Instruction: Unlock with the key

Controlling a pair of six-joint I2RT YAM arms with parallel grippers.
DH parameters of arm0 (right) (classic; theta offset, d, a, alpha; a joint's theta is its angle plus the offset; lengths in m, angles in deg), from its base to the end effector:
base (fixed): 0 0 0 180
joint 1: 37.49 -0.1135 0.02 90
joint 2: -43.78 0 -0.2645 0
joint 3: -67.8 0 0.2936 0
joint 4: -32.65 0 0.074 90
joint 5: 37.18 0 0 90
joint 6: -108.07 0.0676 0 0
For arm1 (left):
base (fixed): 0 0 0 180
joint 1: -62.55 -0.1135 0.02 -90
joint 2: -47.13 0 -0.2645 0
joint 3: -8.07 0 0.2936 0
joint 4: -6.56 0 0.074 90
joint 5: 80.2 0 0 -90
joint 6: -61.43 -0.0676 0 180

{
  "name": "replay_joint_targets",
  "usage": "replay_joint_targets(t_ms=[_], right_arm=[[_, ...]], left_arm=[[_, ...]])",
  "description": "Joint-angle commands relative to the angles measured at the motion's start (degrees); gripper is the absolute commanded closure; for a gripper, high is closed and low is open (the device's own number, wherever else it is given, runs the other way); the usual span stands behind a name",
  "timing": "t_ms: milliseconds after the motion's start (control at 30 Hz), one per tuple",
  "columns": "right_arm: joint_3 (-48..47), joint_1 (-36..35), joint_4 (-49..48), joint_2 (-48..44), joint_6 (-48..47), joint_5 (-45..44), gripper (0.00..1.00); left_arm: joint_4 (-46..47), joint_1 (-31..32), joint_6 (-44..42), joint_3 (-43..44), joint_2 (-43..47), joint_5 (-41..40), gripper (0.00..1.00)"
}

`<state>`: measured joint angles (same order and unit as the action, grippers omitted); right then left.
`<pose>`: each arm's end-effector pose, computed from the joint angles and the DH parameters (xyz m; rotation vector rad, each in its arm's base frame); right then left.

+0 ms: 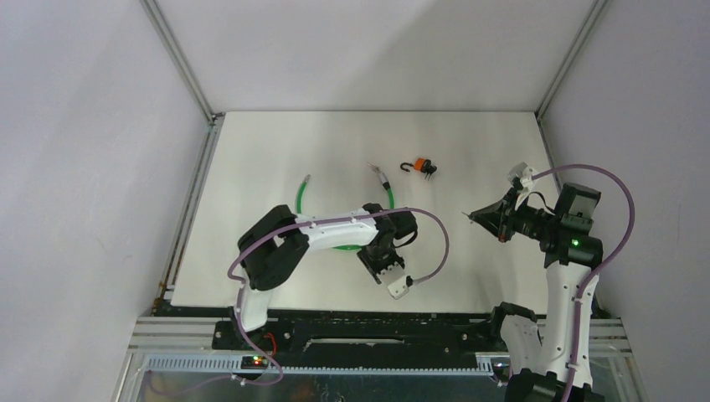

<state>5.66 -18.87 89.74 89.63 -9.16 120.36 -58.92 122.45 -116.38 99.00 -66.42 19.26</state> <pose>0.2030 -0.0025 0.3204 -0.6906 1.7687 0.7944 0.1917 -0.3528 0.1024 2.9413 0.8471 -0.2335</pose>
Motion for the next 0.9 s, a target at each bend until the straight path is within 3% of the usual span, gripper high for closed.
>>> replay_joint_targets(t_ms=[0, 133, 400, 533, 633, 733, 867], right_arm=[[-0.1, 0.2, -0.3, -1.2, -0.3, 1.1, 1.0], [-0.1, 0.2, -0.2, -3.3, -1.1, 0.0, 1.0], [-0.2, -0.5, -0.4, -9.0, -4.7, -0.6, 1.0], [-1.7, -3.5, 5.8, -9.0, -13.9, 1.1, 1.0], [-2.7, -11.8, 7.9, -8.9, -17.6, -5.0, 1.0], [-2.7, -25.9, 5.1, -10.2, -17.4, -16.8, 1.0], [-2.7, -37.2, 3.1, -10.1, -20.5, -24.1, 1.0]], left_arm=[[3.7, -0.1, 5.7, -3.9, 2.2, 4.6, 0.87], [3.4, -3.1, 11.1, -4.3, 7.3, 11.4, 1.0], [3.3, -8.4, 24.8, -7.3, 19.5, 25.1, 1.0], [2.5, -9.5, 34.5, -7.1, 23.9, 29.2, 1.0], [1.7, -9.7, 40.6, -6.3, 26.3, 31.0, 1.0], [0.7, -10.3, 46.5, -4.8, 28.0, 32.8, 1.0], [-1.4, -12.0, 48.5, -2.7, 28.3, 37.7, 1.0]])
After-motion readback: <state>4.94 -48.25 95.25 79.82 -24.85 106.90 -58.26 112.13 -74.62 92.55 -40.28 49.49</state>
